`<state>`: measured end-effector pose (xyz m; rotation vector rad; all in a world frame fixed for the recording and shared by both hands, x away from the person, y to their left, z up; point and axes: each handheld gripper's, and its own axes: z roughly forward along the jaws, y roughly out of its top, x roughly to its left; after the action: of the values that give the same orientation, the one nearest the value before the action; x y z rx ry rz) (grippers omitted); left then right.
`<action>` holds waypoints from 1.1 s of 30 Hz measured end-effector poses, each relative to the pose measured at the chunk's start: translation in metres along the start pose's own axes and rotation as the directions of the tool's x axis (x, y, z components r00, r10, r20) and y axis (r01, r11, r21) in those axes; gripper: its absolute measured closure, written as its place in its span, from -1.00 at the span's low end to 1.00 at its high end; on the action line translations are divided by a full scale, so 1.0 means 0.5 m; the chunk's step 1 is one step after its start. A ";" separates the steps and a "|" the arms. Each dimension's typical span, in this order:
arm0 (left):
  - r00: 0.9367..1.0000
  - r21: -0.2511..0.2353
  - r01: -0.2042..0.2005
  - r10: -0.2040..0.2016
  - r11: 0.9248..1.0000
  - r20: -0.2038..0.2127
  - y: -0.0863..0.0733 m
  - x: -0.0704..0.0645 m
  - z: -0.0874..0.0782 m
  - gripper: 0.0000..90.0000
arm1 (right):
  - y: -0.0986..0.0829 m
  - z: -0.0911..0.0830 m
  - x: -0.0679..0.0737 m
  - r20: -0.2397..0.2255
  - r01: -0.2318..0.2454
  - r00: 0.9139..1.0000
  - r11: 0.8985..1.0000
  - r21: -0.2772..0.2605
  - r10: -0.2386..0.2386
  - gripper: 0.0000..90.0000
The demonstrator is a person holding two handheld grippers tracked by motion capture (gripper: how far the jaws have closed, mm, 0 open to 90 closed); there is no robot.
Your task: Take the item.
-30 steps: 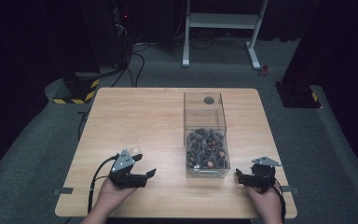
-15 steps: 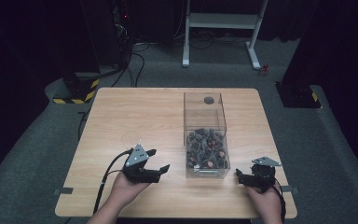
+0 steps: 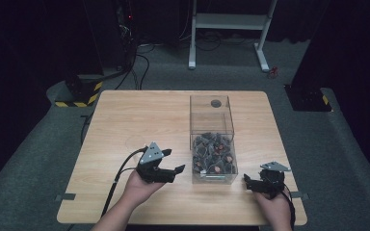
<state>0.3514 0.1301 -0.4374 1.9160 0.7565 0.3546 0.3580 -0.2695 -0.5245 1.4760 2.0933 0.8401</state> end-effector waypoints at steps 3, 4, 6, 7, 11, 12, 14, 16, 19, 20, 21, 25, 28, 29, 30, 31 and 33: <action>1.000 0.004 -0.007 0.007 1.000 0.006 0.010 0.000 0.009 -0.48 | 0.000 0.000 0.000 0.001 0.002 1.000 1.000 -0.002 -0.002 -0.82; 1.000 0.005 -0.008 0.008 1.000 0.006 0.012 -0.001 0.012 -0.48 | 0.000 0.000 0.000 0.000 0.000 1.000 1.000 -0.001 0.000 -0.82; 1.000 0.006 -0.011 0.011 1.000 0.009 0.018 -0.001 0.018 -0.48 | 0.000 0.000 0.000 -0.001 0.000 1.000 1.000 0.000 0.000 -0.82; 1.000 0.006 -0.011 0.011 1.000 0.011 0.021 -0.002 0.021 -0.48 | 0.000 0.000 0.000 -0.001 0.000 1.000 1.000 0.000 0.000 -0.82; 1.000 0.010 -0.012 0.012 1.000 0.013 0.028 0.000 0.034 -0.48 | 0.000 0.000 0.000 -0.001 0.002 1.000 1.000 -0.001 -0.002 -0.82; 1.000 0.010 -0.012 0.012 1.000 0.013 0.028 0.000 0.034 -0.48 | 0.000 0.000 0.000 -0.001 0.002 1.000 1.000 -0.001 -0.002 -0.82; 1.000 0.014 -0.018 0.018 1.000 0.016 0.034 -0.001 0.044 -0.48 | 0.000 0.000 0.000 -0.001 0.000 1.000 1.000 0.000 0.000 -0.82; 1.000 0.015 -0.020 0.019 1.000 0.018 0.036 -0.001 0.047 -0.48 | 0.000 0.000 0.000 -0.001 0.001 1.000 1.000 0.000 -0.001 -0.82; 1.000 0.015 -0.017 0.016 1.000 0.023 0.043 -0.001 0.059 -0.48 | 0.000 0.000 0.000 -0.001 0.001 1.000 1.000 -0.001 -0.001 -0.82; 1.000 0.020 -0.015 0.015 1.000 0.023 0.044 -0.001 0.062 -0.48 | 0.000 0.000 0.000 -0.001 0.000 1.000 1.000 0.000 0.000 -0.82; 1.000 0.022 -0.018 0.018 1.000 0.024 0.045 -0.001 0.065 -0.48 | 0.000 0.000 0.000 -0.002 0.000 1.000 1.000 -0.002 0.000 -0.81; 0.999 0.027 -0.015 0.014 1.000 0.036 0.050 -0.002 0.076 -0.48 | 0.000 0.000 -0.001 -0.003 0.002 1.000 1.000 -0.003 -0.002 -0.81; 0.999 0.026 -0.022 0.021 0.999 0.042 0.056 -0.005 0.083 -0.47 | 0.000 0.000 -0.001 -0.004 0.006 1.000 1.000 -0.003 -0.006 -0.81; 0.999 0.023 -0.024 0.023 0.999 0.043 0.058 -0.006 0.085 -0.47 | 0.000 0.000 -0.001 -0.004 0.006 1.000 1.000 -0.003 -0.006 -0.81; 0.999 0.018 -0.021 0.021 1.000 0.045 0.060 -0.006 0.086 -0.47 | 0.000 0.000 -0.001 -0.004 0.006 1.000 1.000 -0.003 -0.006 -0.81; 0.999 0.019 -0.021 0.020 1.000 0.047 0.062 -0.005 0.088 -0.46 | 0.000 0.000 -0.001 -0.003 0.006 1.000 1.000 -0.004 -0.006 -0.81; 0.999 0.020 -0.021 0.020 1.000 0.048 0.064 -0.006 0.091 -0.46 | 0.000 0.000 -0.001 -0.004 0.005 1.000 1.000 -0.003 -0.005 -0.81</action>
<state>0.3852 0.0867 -0.4294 1.9455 0.7121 0.3136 0.3581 -0.2701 -0.5246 1.4679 2.0973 0.8445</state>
